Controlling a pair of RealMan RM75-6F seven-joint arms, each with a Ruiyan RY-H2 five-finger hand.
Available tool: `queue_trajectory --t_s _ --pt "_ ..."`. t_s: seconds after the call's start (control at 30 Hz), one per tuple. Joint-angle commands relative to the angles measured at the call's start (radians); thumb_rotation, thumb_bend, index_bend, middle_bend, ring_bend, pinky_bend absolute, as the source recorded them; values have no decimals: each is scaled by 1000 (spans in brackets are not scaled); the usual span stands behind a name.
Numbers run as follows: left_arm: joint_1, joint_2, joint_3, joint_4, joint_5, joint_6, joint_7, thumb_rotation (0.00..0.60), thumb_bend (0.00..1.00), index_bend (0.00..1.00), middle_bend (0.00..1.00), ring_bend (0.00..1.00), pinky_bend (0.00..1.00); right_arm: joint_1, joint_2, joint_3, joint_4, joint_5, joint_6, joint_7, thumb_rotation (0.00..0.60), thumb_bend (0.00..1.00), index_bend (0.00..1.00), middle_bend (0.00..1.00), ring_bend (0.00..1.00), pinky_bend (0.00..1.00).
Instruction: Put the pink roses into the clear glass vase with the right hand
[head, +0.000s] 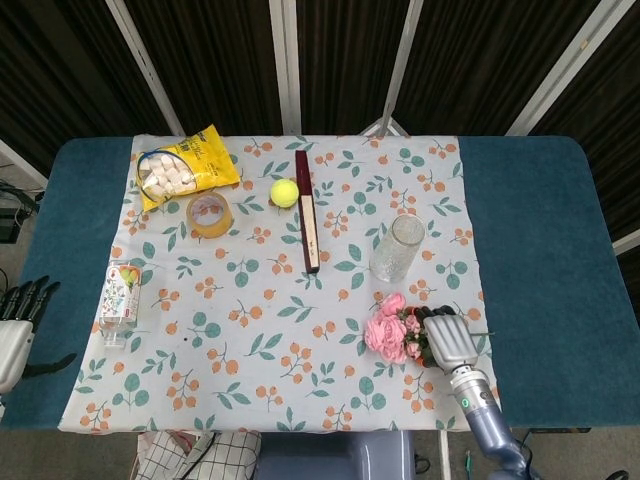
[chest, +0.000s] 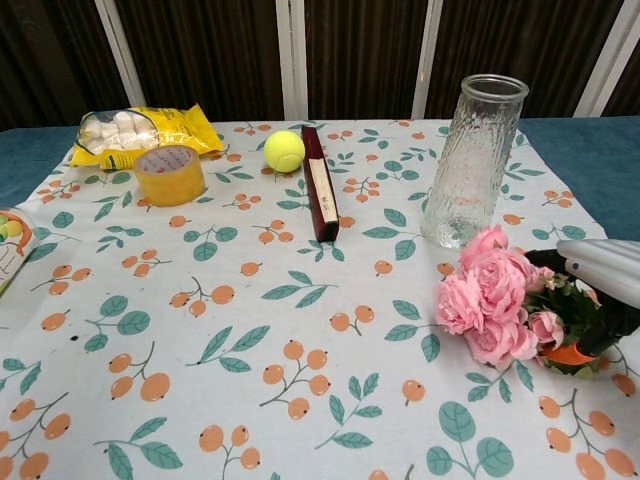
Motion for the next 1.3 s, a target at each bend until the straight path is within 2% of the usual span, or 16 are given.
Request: queue_trajectory --t_s 0.03,0.1,0.27,0.5,0.67,0.8,0.93,1.1,1.23,1.3 --pt "-1 3 -1 -2 -4 -3 -6 600 0 0 0 0 0 3 -20 -4 21 -26 12 28 600 399 560 520 538 441" --pt "-1 5 -1 -3 -4 -4 -10 600 0 0 0 0 0 1 -25 -5 25 -46 24 54 600 416 597 540 555 444" --pt "0 7 -1 -4 -7 -5 -15 600 0 0 0 0 0 -7 6 -2 -21 -114 70 125 600 416 604 545 558 444" --pt "1 10 0 -11 -13 -7 -17 600 0 0 0 0 0 -40 144 27 -207 -180 147 260 600 416 604 545 558 444" --pt "3 8 -1 -14 -13 0 -7 600 0 0 0 0 0 -66 267 88 -329 -179 202 378 600 415 604 545 558 444" --pt "5 4 -1 -17 -13 5 7 600 0 0 0 0 0 -75 362 190 -392 -108 238 501 600 416 604 545 559 444" --pt "4 1 -1 -21 -13 5 19 600 0 0 0 0 0 -67 403 329 -418 25 259 666 600 416 604 545 558 444" --pt "1 -3 -3 -25 -21 -1 37 600 0 0 0 0 0 -36 379 506 -405 222 270 873 600 416 604 545 558 444" --pt "-2 -6 -5 -32 -33 -8 60 600 0 0 0 0 0 12 322 598 -342 338 263 973 600 416 604 545 559 444" --pt "-4 -7 -5 -34 -37 -13 66 600 0 0 0 0 0 36 292 618 -308 361 262 993 600 416 604 545 558 444"
